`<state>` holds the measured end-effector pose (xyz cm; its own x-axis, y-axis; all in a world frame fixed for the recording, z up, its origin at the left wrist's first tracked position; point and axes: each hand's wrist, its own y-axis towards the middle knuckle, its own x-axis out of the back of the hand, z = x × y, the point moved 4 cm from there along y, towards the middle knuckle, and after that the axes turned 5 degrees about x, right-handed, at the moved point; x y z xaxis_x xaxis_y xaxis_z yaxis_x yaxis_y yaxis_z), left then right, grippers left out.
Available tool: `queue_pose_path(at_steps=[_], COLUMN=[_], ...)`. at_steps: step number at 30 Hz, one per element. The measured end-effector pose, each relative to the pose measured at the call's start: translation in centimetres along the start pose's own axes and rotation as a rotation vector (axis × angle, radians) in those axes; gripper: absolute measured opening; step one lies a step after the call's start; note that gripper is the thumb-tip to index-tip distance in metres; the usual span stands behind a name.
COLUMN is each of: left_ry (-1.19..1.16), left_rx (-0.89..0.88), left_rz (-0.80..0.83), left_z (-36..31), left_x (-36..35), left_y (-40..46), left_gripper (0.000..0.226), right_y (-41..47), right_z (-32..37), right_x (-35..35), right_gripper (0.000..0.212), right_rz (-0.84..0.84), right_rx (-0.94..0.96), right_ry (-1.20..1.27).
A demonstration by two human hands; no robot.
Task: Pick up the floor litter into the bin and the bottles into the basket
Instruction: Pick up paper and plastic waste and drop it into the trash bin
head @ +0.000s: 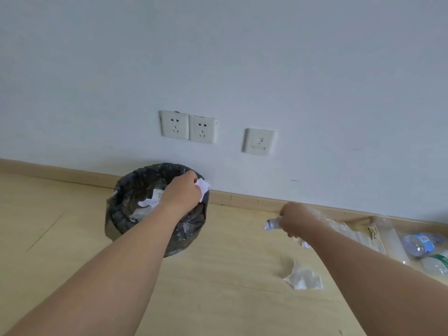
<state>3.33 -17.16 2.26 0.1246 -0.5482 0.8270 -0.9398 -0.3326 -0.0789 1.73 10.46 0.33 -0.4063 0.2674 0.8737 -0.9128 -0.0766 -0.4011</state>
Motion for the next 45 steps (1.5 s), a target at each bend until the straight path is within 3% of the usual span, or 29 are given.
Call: queue_pose_path(at_steps=[2,6,10,14,17,20,22,26,31,35,38,42,45], left_ry=[-0.041,0.012,0.064,0.124,0.220,0.189,0.167,0.214,0.297,0.192,0.251,0.407,0.589], left_rx=[0.038,0.084,0.127,0.118,0.104,0.038,-0.024,-0.171,-0.399,-0.314,-0.296,-0.266,-0.241], left_rz=[-0.059,-0.127,-0.108,-0.107,-0.190,-0.326,-0.374,-0.341,-0.100,0.249,0.459,0.610,0.670], left_z=[3.4,8.9,12.2,13.6,14.0,11.6,8.8,2.2,-6.9,-10.9,-13.1,-15.7,-16.3], left_x=[2.5,5.8,7.0,7.0,5.6,4.9,4.1,0.2,-8.2,-17.1,-23.9,-31.3,-35.1], left_y=[0.8,1.9,2.9,3.8,4.6,5.3,5.7,4.8,2.4,0.0,-2.8,-5.7,-7.2], left_gripper=[0.024,0.013,0.020,0.034,0.044,0.042,0.036,0.028,0.029,0.030,0.037,0.048,0.056], right_y=[-0.5,-0.7,0.8,3.0,3.2,4.3,5.0,4.7,4.2,4.8,6.5,9.2,11.5], right_z=[5.8,17.0,26.2,28.9,28.5,24.9,20.7,10.4,-4.4,-15.0,-21.7,-27.8,-29.5], right_x=[1.3,2.3,-0.2,-5.2,-5.5,-3.7,-2.4,-1.0,0.6,0.8,-0.2,-2.9,-3.7], right_gripper=[0.034,0.025,0.027,0.011,0.021,0.041,0.042,0.041,0.039,0.043,0.041,0.043,0.058], right_rz=[-0.042,-0.131,-0.125,-0.039,-0.098,-0.180,-0.206,-0.200,-0.125,-0.076,-0.067,-0.123,-0.251], right_rx=[0.082,0.284,0.412,0.377,0.440,0.450,0.398,0.258,0.081,-0.009,-0.029,-0.042,-0.066], right_ry=[0.065,0.151,0.091,-0.172,-0.163,-0.174,-0.195,-0.242,-0.285,-0.207,-0.196,-0.076,0.008])
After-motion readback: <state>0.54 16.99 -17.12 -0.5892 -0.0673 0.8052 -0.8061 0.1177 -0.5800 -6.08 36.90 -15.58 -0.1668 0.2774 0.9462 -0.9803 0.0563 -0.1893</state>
